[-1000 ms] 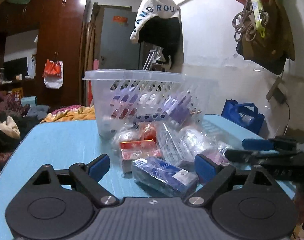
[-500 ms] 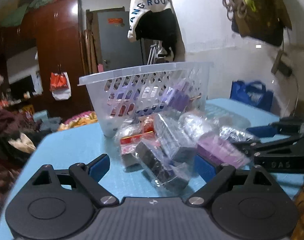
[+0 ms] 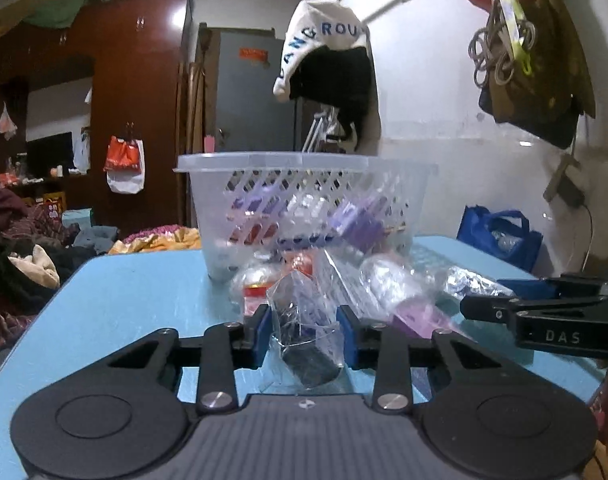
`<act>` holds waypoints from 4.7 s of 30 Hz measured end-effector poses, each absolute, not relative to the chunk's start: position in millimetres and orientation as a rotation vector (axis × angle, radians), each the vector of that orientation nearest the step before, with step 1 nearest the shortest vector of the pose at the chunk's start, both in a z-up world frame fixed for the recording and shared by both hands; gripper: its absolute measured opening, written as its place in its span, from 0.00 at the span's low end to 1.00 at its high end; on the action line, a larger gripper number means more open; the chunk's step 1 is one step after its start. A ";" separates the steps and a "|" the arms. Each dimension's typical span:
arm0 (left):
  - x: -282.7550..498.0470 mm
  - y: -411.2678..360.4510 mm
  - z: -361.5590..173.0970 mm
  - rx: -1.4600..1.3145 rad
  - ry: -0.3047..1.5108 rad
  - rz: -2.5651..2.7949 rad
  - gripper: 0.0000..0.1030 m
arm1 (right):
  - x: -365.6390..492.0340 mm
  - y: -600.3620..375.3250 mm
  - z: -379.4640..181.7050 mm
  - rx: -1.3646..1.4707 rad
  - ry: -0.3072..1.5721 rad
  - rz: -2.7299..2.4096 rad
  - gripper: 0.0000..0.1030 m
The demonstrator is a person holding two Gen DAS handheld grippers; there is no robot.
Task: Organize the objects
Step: 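Drop both held boxes into the white basket, then grasp a clear bag with the left gripper while the right grasps a white labelled box, then lower both held items into the white basket and open both grippers, then grasp a white medicine box with the left gripper while the right grasps a purple pack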
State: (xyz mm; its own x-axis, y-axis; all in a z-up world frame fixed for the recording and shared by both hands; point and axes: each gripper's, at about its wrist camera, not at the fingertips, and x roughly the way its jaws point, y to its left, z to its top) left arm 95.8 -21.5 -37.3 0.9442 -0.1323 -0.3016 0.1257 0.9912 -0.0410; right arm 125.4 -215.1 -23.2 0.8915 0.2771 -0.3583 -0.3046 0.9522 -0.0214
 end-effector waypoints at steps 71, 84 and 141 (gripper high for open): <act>122.6 -9.2 -6.4 -0.118 0.334 -0.211 0.80 | 148.7 -231.4 -3.3 0.073 0.355 0.296 1.00; 124.1 -21.2 -20.0 -0.096 0.354 -0.159 0.80 | 123.2 -177.5 -30.1 -0.073 0.360 0.392 0.48; 119.9 -51.5 -20.1 -0.012 0.297 -0.119 0.44 | 127.9 -207.0 -14.4 -0.044 0.289 0.285 0.45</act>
